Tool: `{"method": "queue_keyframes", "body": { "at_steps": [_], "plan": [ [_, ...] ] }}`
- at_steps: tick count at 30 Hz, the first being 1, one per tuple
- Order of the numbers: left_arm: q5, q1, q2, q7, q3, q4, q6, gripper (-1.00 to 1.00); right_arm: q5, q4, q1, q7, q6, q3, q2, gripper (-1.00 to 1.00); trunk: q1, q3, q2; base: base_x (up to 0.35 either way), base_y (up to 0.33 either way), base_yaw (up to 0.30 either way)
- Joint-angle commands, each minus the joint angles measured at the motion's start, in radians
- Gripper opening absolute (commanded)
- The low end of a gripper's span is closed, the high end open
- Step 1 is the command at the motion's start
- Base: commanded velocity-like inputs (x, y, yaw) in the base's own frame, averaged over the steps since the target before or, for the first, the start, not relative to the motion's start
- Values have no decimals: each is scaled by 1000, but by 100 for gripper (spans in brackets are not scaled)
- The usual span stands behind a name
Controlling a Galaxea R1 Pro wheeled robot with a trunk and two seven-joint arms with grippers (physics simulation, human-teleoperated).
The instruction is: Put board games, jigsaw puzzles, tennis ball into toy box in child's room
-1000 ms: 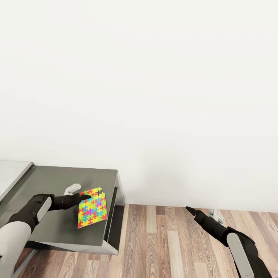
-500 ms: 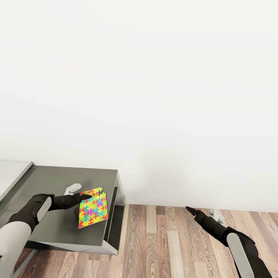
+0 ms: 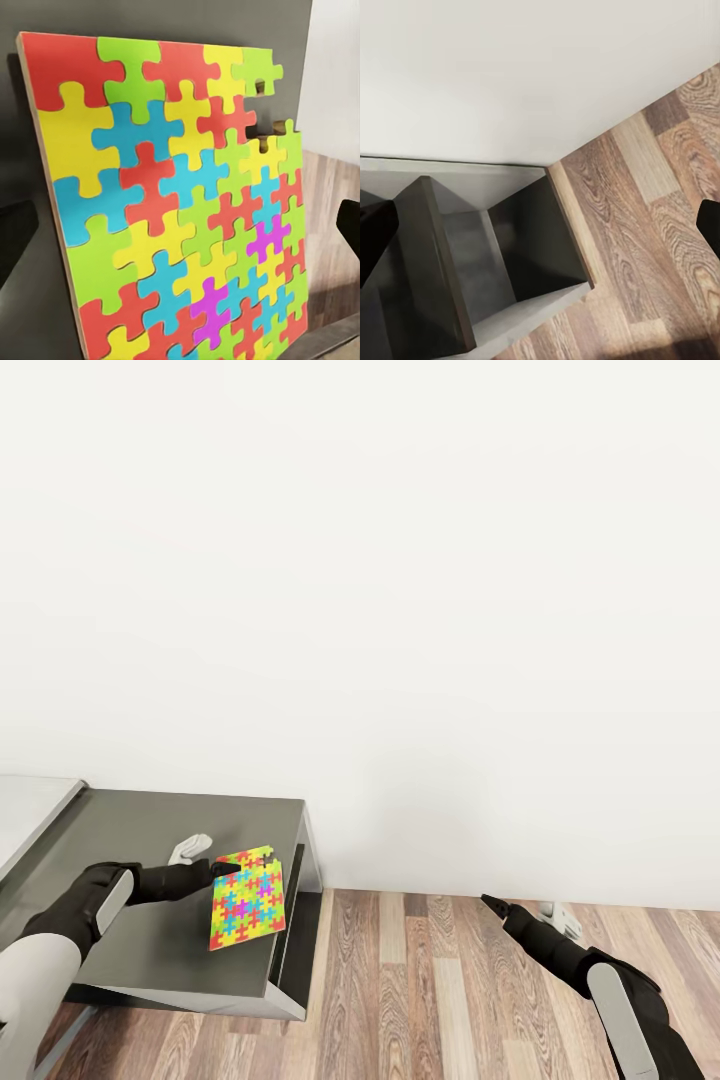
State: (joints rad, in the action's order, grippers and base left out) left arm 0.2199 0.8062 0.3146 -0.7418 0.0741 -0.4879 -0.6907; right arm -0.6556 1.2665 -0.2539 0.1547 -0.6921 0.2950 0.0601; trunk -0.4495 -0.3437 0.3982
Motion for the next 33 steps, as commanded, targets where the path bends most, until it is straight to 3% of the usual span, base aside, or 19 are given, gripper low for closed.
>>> {"method": "queue_keyframes", "body": {
  "at_steps": [1, 33],
  "plan": [
    [2, 1, 0, -3, 3, 0, -6, 100, 2, 1, -1, 5, -6, 2, 0, 100, -1, -2, 2, 0, 0, 0],
    [4, 1, 0, -10, 3, 0, -6, 100, 2, 1, -1, 5, -6, 2, 0, 100, -1, -2, 2, 0, 0, 0]
  ]
}}
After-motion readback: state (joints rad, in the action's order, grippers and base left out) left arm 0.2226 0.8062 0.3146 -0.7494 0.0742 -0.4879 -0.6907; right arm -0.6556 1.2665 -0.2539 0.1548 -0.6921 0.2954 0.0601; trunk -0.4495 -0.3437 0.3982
